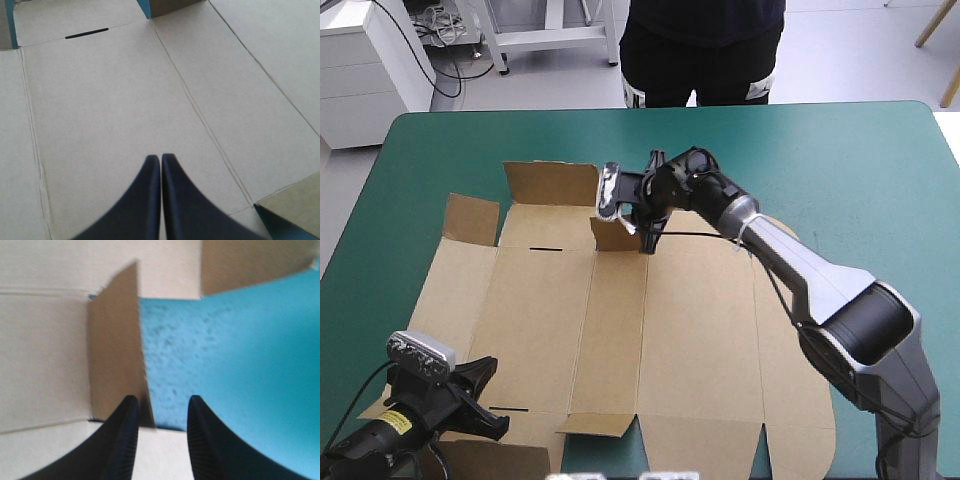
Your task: Fold the box
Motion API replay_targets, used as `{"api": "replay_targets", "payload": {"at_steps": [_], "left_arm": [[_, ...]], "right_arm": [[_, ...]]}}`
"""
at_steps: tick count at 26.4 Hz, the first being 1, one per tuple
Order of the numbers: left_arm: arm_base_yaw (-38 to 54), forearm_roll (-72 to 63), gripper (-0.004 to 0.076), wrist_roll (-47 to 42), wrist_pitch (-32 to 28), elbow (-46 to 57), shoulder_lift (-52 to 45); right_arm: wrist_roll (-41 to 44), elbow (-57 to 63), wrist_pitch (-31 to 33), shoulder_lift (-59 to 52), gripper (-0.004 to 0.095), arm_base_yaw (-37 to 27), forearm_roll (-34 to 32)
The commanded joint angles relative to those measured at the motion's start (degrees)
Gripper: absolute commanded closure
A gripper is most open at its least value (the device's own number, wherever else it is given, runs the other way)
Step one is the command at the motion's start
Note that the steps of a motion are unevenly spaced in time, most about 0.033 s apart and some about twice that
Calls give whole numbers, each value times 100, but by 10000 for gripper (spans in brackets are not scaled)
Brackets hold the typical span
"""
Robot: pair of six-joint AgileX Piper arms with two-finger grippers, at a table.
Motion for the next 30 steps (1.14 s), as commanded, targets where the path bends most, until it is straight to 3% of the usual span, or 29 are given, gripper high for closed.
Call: {"api": "replay_targets", "payload": {"at_steps": [1,7,15,19,23,30], "left_arm": [[-29,-199,732,-23,-315,-149,47],[-29,-199,732,-37,-305,-149,47],[-29,-199,732,-37,-305,-149,47],[-29,-199,732,-37,-305,-149,47],[-29,-199,732,-37,-305,-149,47],[-29,-199,732,-37,-305,-149,47]], "right_arm": [[362,-187,166,-781,675,-408,-210],[817,-176,695,-1395,807,-1318,55],[1462,332,1465,-2367,817,-2683,382],[1801,1207,1723,-3046,817,-3325,594],[2217,2748,1551,-4265,818,-4180,987],[2448,4724,1541,-6080,890,-4652,988]]}}
